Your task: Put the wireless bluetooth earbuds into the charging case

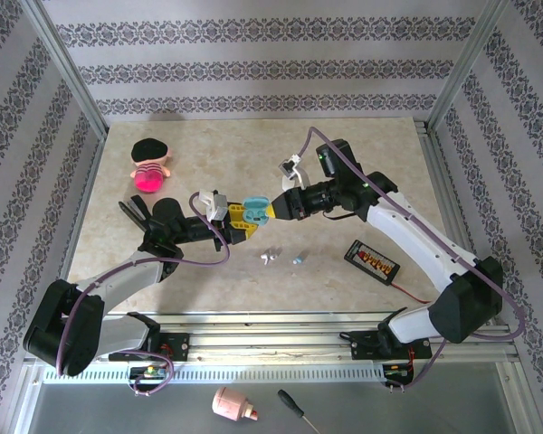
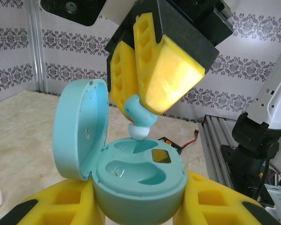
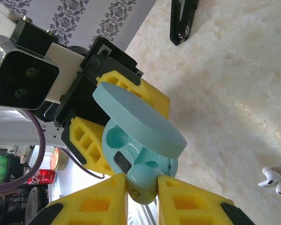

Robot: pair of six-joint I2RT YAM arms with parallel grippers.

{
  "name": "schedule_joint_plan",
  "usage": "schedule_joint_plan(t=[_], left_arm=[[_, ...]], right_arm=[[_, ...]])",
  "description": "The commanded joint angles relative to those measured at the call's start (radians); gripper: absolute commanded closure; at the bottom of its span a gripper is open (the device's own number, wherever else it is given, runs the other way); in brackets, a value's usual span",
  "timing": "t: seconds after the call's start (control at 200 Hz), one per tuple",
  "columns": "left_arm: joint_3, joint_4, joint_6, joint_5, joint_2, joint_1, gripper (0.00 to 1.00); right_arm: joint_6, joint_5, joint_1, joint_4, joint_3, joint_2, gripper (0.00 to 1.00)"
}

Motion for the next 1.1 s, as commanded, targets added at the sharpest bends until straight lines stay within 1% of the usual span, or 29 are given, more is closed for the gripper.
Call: schedule_joint_plan(t=[0.0, 0.205, 0.55, 0.7, 0.854, 1.094], left_arm=[[0.008, 0.040, 0.032, 0.021, -0.035, 0.013, 0.82], [0.008, 0.037, 0.039, 0.015, -0.029, 0.014, 0.81], [0.010, 0.039, 0.040, 0.019, -0.032, 0.014, 0.81], [0.011, 0.028, 0.050, 0.019, -0.028, 0.014, 0.81], [0.008, 0.034, 0.049, 0.020, -0.032, 0.014, 0.81], [0.005, 0.037, 0.046, 0.025, -0.044, 0.014, 0.81]], right_arm=[[-0.023, -0.013, 0.016, 0.002, 0.029, 0.002, 0.81], [-0.015, -0.032, 0.029, 0.002, 0.018, -0.005, 0.81], [-0.037, -0.013, 0.032, -0.047, 0.016, -0.007, 0.81], [-0.016, -0.048, 0.033, -0.027, 0.017, -0.018, 0.81], [-0.037, -0.021, 0.031, -0.078, 0.027, -0.012, 0.82], [-0.027, 0.015, 0.034, -0.084, 0.038, 0.014, 0.81]])
